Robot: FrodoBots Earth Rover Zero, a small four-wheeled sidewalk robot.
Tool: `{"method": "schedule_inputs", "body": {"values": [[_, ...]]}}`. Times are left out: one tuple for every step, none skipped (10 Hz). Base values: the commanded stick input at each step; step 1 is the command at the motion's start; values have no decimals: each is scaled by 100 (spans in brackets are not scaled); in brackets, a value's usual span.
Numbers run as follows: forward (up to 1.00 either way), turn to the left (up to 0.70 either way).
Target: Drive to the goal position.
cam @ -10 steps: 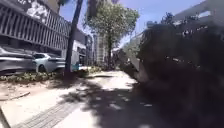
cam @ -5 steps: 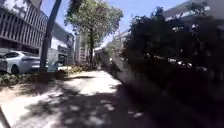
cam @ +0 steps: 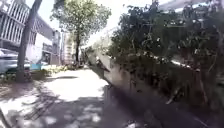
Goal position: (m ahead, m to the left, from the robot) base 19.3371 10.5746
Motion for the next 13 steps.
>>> {"method": "schedule_inputs", "body": {"values": [[45, 9], [45, 21], [45, 27], [45, 27], [45, 27], [45, 27], [45, 27], [45, 27], [45, 27], [45, 27], [45, 27], [45, 18], [45, 1]]}}
